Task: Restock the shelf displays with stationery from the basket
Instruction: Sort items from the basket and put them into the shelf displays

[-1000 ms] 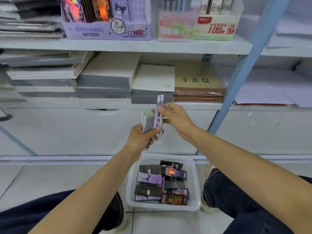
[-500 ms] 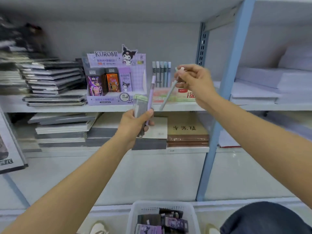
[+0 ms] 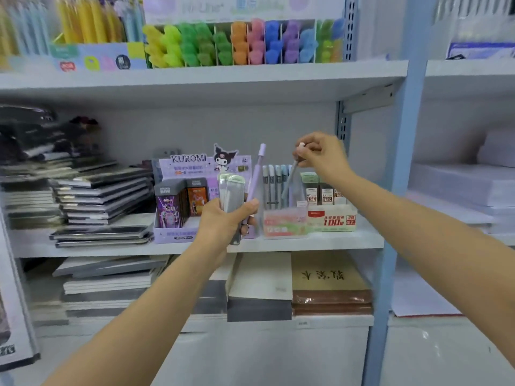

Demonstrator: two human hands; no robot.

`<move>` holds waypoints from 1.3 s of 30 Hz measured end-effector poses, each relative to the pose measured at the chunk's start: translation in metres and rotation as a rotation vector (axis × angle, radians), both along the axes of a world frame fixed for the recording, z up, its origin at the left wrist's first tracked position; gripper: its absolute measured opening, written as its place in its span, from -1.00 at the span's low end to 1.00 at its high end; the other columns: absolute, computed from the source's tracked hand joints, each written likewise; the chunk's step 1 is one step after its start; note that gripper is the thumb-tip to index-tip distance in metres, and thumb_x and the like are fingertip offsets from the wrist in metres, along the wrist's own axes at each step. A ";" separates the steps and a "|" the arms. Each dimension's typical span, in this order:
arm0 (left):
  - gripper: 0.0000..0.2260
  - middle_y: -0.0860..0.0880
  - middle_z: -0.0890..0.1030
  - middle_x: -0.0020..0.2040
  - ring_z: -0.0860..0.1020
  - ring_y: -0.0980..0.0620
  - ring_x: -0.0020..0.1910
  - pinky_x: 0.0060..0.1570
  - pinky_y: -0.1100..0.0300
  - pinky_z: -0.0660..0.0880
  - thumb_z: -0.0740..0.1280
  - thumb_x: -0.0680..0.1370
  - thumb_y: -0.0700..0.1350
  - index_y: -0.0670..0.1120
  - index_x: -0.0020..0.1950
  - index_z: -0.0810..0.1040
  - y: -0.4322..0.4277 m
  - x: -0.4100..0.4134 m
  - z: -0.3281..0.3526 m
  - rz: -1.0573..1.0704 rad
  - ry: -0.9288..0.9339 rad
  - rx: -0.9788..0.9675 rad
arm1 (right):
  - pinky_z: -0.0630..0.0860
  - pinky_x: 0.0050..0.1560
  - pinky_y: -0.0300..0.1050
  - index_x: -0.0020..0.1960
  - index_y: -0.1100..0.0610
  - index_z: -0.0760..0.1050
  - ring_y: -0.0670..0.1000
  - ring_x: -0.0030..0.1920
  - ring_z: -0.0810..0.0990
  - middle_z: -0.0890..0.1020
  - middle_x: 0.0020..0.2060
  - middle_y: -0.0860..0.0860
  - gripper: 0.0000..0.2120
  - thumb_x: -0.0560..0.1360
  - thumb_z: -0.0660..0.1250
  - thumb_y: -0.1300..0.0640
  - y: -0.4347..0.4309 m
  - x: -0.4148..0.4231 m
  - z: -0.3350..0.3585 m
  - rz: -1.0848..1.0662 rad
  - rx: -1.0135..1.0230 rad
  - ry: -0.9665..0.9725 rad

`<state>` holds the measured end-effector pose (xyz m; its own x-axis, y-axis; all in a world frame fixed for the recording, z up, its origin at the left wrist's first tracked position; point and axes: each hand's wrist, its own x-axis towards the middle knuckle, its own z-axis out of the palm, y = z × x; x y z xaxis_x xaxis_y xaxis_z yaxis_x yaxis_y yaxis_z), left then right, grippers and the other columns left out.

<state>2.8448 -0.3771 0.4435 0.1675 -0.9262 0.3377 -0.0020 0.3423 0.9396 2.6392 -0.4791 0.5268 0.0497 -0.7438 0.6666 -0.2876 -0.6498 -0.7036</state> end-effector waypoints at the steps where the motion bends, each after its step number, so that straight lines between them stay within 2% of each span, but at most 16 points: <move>1: -0.83 -0.04 0.61 -0.41 0.46 0.08 -0.52 -0.54 0.27 0.36 0.48 0.47 -0.06 -0.15 -0.15 0.61 -0.005 0.001 0.001 -0.004 -0.002 -0.002 | 0.63 -0.17 -0.27 0.09 0.26 0.54 -0.04 -0.16 0.67 0.65 -0.11 0.15 -0.85 0.53 0.34 0.29 -0.006 0.003 -0.003 -0.001 0.008 0.028; 4: -0.84 -0.04 0.62 -0.40 0.45 0.09 -0.52 -0.53 0.27 0.38 0.48 0.47 -0.06 -0.14 -0.13 0.61 -0.019 0.003 0.003 -0.014 0.004 0.007 | 0.63 -0.14 -0.24 0.06 0.23 0.56 -0.01 -0.14 0.68 0.66 -0.13 0.13 -0.88 0.52 0.35 0.29 -0.020 0.008 -0.008 -0.015 0.018 0.121; 8: -0.83 -0.06 0.62 -0.39 0.47 0.09 -0.52 -0.52 0.28 0.41 0.48 0.46 -0.07 -0.16 -0.10 0.62 -0.033 0.004 0.005 -0.049 0.030 0.017 | 0.64 -0.13 -0.24 0.06 0.21 0.57 -0.07 -0.14 0.69 0.68 -0.15 0.07 -0.89 0.53 0.35 0.24 -0.030 0.006 -0.011 -0.022 0.025 0.233; 13: -0.85 -0.08 0.62 -0.38 0.47 0.09 -0.53 -0.58 0.30 0.37 0.49 0.45 -0.07 -0.14 -0.13 0.62 -0.040 0.002 0.000 -0.073 0.003 0.017 | 0.62 -0.19 -0.30 0.00 0.18 0.57 -0.12 -0.20 0.69 0.67 -0.22 0.00 -0.93 0.53 0.36 0.26 -0.036 -0.001 -0.011 -0.013 -0.014 0.170; 20: -0.82 -0.08 0.63 -0.39 0.49 0.08 -0.53 -0.55 0.28 0.39 0.50 0.43 -0.09 -0.16 -0.09 0.61 -0.040 0.003 -0.003 -0.065 -0.001 0.013 | 0.58 -0.23 -0.35 -0.04 0.14 0.55 -0.17 -0.20 0.68 0.67 -0.22 -0.01 -0.95 0.53 0.35 0.27 -0.039 -0.003 -0.014 0.024 0.002 0.196; 26: -0.79 -0.08 0.63 -0.40 0.53 0.07 -0.50 -0.46 0.21 0.42 0.50 0.41 -0.10 -0.16 -0.04 0.60 -0.040 0.004 -0.003 -0.065 0.002 0.018 | 0.64 -0.16 -0.23 0.05 0.18 0.50 -0.08 -0.15 0.70 0.69 -0.17 0.11 -0.91 0.54 0.34 0.27 -0.039 0.003 -0.009 0.065 0.038 0.228; 28: -0.78 -0.07 0.63 -0.40 0.54 0.09 -0.51 -0.49 0.24 0.44 0.50 0.41 -0.11 -0.19 -0.03 0.59 -0.039 0.004 -0.003 -0.068 0.015 0.015 | 0.64 -0.17 -0.19 0.03 0.17 0.47 -0.03 -0.16 0.70 0.69 -0.20 0.12 -0.89 0.53 0.35 0.28 -0.041 0.009 -0.011 0.070 0.053 0.237; 31: -0.73 -0.06 0.64 -0.38 0.56 0.07 -0.48 -0.47 0.23 0.46 0.51 0.41 -0.11 -0.23 0.00 0.59 -0.039 0.008 -0.003 -0.057 0.011 0.032 | 0.65 -0.09 -0.10 -0.06 0.15 0.50 0.02 -0.17 0.69 0.67 -0.21 0.10 -0.91 0.50 0.40 0.27 -0.045 0.013 -0.019 -0.019 0.050 0.311; 33: -0.71 -0.04 0.65 -0.37 0.59 0.07 -0.44 -0.47 0.23 0.48 0.51 0.41 -0.10 -0.23 0.03 0.58 -0.038 0.009 -0.003 -0.056 -0.005 0.040 | 0.60 0.03 -0.08 -0.02 0.16 0.58 -0.02 -0.14 0.62 0.64 -0.15 0.05 -0.91 0.48 0.42 0.23 -0.046 0.014 -0.023 -0.134 -0.014 0.411; 35: -0.71 -0.03 0.64 -0.38 0.59 0.07 -0.43 -0.47 0.22 0.48 0.51 0.41 -0.10 -0.21 0.04 0.57 -0.037 0.009 -0.003 -0.054 -0.023 0.038 | 0.51 0.06 -0.14 0.08 0.13 0.62 -0.06 -0.07 0.51 0.56 -0.04 0.02 -0.83 0.49 0.42 0.15 -0.045 0.016 -0.023 -0.223 -0.078 0.498; 37: -0.74 -0.01 0.63 -0.41 0.59 0.07 -0.44 -0.45 0.22 0.50 0.51 0.42 -0.12 -0.19 0.02 0.56 -0.035 0.008 -0.002 -0.052 -0.047 0.027 | 0.46 0.05 -0.17 0.15 0.09 0.59 -0.09 -0.05 0.47 0.51 0.00 -0.01 -0.79 0.53 0.36 0.08 -0.037 0.017 -0.021 -0.219 -0.106 0.410; 39: -0.79 -0.01 0.63 -0.42 0.59 0.06 -0.44 -0.44 0.24 0.52 0.51 0.43 -0.14 -0.16 -0.02 0.57 -0.035 0.005 -0.001 -0.050 -0.073 0.013 | 0.52 0.09 -0.14 0.12 0.06 0.54 -0.12 -0.04 0.52 0.56 -0.02 -0.05 -0.82 0.57 0.30 0.03 -0.023 0.017 -0.017 -0.084 -0.107 0.152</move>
